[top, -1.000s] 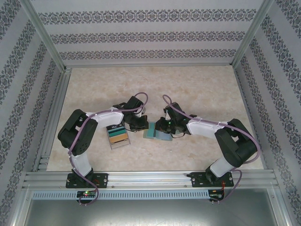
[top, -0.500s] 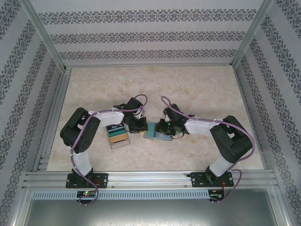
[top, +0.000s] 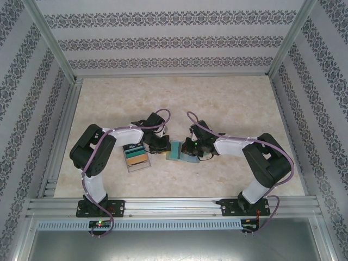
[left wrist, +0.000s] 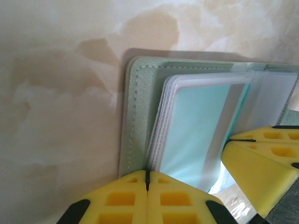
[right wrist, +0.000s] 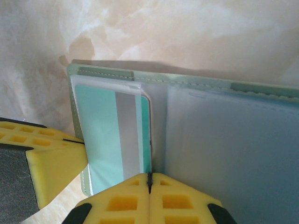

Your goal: Take the credit cards out of the card holder

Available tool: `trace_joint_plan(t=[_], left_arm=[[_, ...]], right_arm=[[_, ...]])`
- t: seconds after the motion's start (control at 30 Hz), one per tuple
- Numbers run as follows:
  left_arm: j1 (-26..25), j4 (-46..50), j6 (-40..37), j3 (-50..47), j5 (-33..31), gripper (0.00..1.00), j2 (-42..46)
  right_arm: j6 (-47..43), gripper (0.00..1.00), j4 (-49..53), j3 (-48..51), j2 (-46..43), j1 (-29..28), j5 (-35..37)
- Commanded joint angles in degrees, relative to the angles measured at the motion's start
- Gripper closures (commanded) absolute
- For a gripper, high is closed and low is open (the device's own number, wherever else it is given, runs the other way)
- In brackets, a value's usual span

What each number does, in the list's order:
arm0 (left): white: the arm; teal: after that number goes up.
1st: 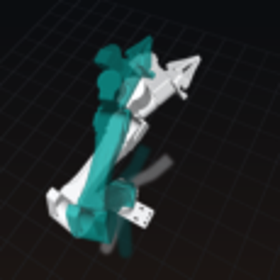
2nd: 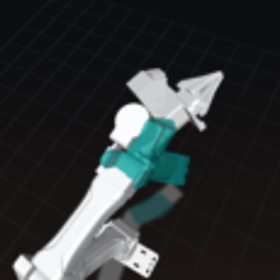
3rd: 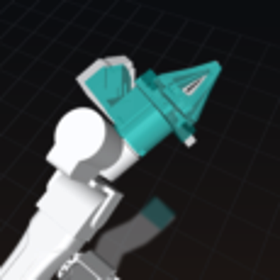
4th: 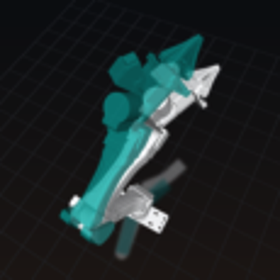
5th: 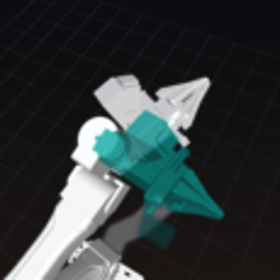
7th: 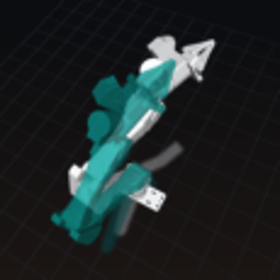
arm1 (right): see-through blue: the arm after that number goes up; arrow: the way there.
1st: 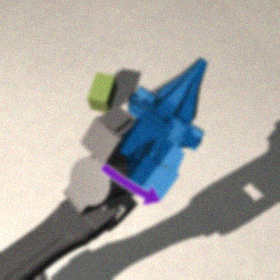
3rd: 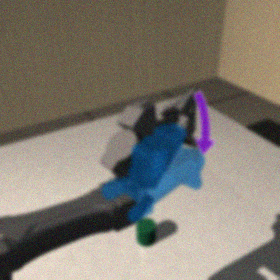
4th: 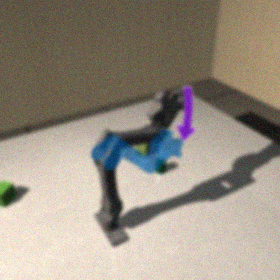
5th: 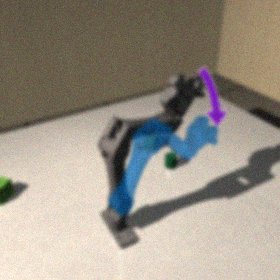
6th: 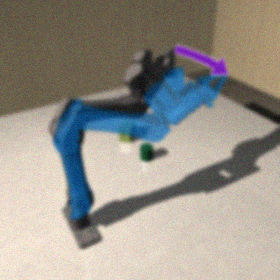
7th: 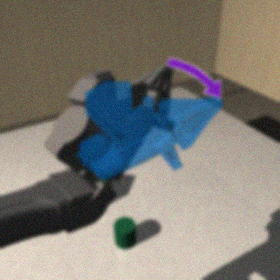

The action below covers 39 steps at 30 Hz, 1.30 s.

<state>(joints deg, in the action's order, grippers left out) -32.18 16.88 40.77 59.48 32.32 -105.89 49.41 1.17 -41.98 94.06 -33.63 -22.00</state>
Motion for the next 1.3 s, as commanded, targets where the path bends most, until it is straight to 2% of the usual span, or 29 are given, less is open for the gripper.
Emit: trace_joint_plan(t=[0.0,0.17,0.37,0.43,0.57,0.63,0.7,0.9,1.27], left_arm=[[-0.5,3.2,0.1,0.1,-3.3,1.00,-2.0],[-0.4,3.2,0.2,-0.4,-3.6,1.00,-1.9],[-0.5,3.0,-0.2,0.1,-2.8,1.00,-1.9],[-0.5,3.2,-0.5,0.3,-2.6,1.00,-2.1],[-0.6,3.2,-0.7,0.2,-2.1,1.00,-2.4],[-0.7,3.1,-0.7,0.3,-1.7,1.00,-2.7],[-0.8,3.0,-0.7,0.3,-1.5,1.00,-3.0],[-1.1,3.3,-0.8,0.5,-1.6,1.00,-2.8],[-0.9,4.1,-1.1,1.7,-1.7,0.97,-1.9]], right_arm=[[-0.2,1.00,1.0,2.0,-1.8,1.0,-0.3],[-0.5,1.00,1.2,4.5,-5.0,2.6,-0.1],[-0.6,1.00,0.1,4.5,-4.3,2.4,-1.1],[-0.5,0.78,-0.3,4.2,-3.9,2.2,-1.1],[-0.2,0.70,-1.2,3.9,-2.9,2.0,-0.8],[0.1,0.71,-1.7,3.8,-2.0,2.1,-0.9],[0.3,0.75,-2.5,3.8,-1.4,2.0,-1.5],[-0.2,1.00,-1.3,4.2,-2.9,2.3,-0.4],[-3.8,1.00,3.1,10.0,-14.3,8.0,-2.1]])
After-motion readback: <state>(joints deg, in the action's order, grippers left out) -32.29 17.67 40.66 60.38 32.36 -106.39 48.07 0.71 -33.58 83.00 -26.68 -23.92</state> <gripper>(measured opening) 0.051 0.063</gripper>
